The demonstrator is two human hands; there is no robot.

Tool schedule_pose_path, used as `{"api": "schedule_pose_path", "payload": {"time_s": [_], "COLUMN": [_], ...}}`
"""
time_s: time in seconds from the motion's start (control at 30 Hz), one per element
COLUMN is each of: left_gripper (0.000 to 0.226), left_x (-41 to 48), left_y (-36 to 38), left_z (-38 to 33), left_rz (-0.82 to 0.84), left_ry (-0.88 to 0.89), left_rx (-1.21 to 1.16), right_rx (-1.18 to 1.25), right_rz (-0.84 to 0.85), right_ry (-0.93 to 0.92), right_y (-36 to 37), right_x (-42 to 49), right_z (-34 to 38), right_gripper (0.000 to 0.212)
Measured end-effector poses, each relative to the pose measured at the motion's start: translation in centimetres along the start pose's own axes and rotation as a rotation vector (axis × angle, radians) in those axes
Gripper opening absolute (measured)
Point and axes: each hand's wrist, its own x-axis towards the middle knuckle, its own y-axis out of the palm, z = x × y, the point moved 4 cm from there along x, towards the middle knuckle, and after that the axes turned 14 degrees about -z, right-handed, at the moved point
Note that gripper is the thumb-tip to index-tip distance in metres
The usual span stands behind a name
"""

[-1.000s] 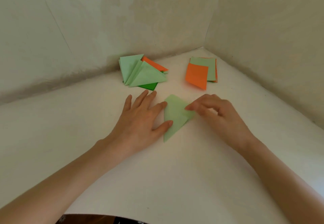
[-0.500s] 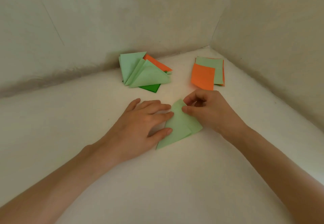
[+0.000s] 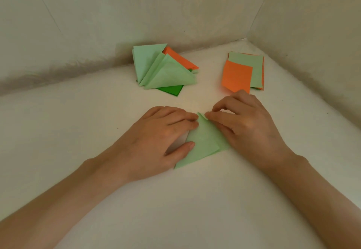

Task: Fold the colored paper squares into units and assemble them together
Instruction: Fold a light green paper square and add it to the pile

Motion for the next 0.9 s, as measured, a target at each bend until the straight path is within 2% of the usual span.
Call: {"api": "schedule_pose_path", "payload": {"time_s": [0.2, 0.57, 0.77, 0.9], "left_gripper": [0.042, 0.040, 0.038, 0.038], "left_x": [-0.1, 0.0, 0.1, 0.0], "left_y": [0.2, 0.4, 0.5, 0.4], "left_z": [-0.1, -0.4, -0.8, -1.0], "left_rz": [0.032, 0.034, 0.028, 0.040], "left_ry": [-0.001, 0.030, 0.059, 0.076], "left_rx": [0.034, 0.119, 0.198, 0.229], "right_rx": [-0.053, -0.056, -0.015, -0.027], "right_rz": [0.043, 0.084, 0.213, 0.258], "right_ry": [-0.112, -0.165, -0.093, -0.055], "right_y": [0.0, -0.1, -0.6, -1.1], "right_x": [0.1, 0.2, -0.2, -0.6], "right_z": [0.5, 0.5, 0.2, 0.2], "right_gripper": [0.014, 0.017, 0.036, 0.042]}}
